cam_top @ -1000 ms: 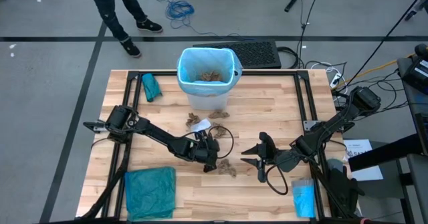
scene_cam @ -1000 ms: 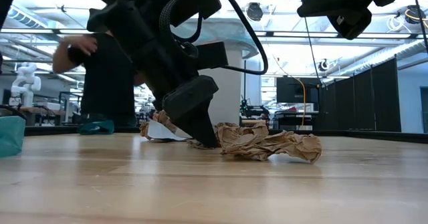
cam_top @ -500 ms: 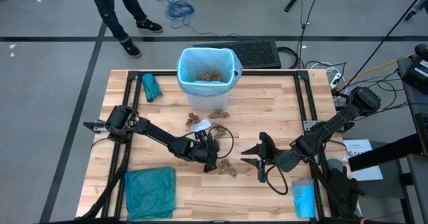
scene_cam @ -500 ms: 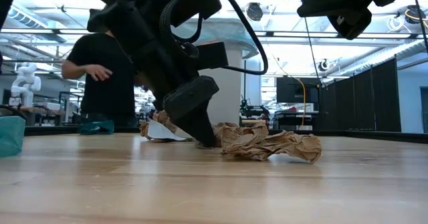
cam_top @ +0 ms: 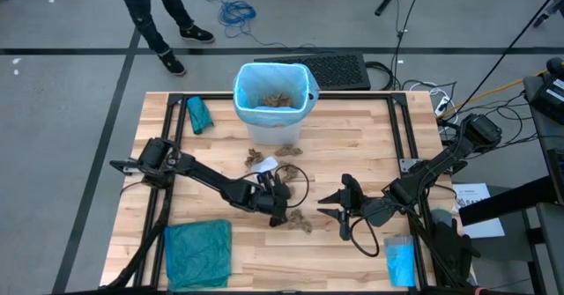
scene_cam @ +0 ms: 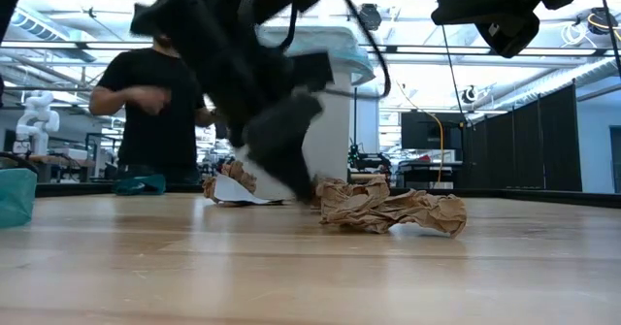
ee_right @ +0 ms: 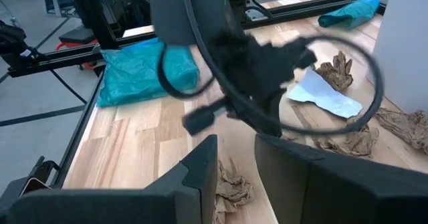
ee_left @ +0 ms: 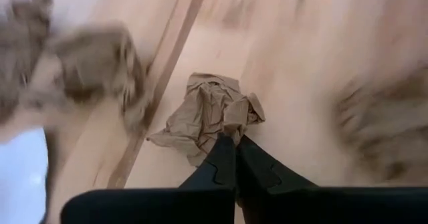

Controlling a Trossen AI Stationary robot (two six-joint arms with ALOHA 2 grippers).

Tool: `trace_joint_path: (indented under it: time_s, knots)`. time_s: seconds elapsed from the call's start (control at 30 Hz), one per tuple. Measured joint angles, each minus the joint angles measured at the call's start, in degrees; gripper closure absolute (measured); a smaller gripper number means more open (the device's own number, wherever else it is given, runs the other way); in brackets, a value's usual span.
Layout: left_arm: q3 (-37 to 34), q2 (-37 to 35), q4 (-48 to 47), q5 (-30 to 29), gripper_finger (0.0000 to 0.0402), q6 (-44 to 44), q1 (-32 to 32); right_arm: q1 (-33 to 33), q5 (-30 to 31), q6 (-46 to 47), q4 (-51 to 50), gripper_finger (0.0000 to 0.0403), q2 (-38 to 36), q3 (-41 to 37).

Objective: Place trash/remove bag and relplace
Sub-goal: Put the brown paper into the blue trash bag inside the white trash bin

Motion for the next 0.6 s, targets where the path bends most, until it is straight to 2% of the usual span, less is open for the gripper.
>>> trace_joint_path:
  time_s: [0.3, 0.43, 0.6]
  knots:
    - [6.0, -8.4, -3.7, -0.7, 0.0401, 8.2, -1.7, 0.0, 0.0, 0.0, -0.8, 0.031, 0.0, 0.0]
    - [7.5, -12.3, -8.7, -4.5, 0.0401, 10.9, -1.8, 0.0, 0.0, 0.0, -0.8, 0.031, 0.0, 0.0]
    - [8.2, -18.0, -9.1, -8.6, 0.0401, 16.8, -1.2, 0.0, 0.0, 0.0, -0.7, 0.031, 0.0, 0.0]
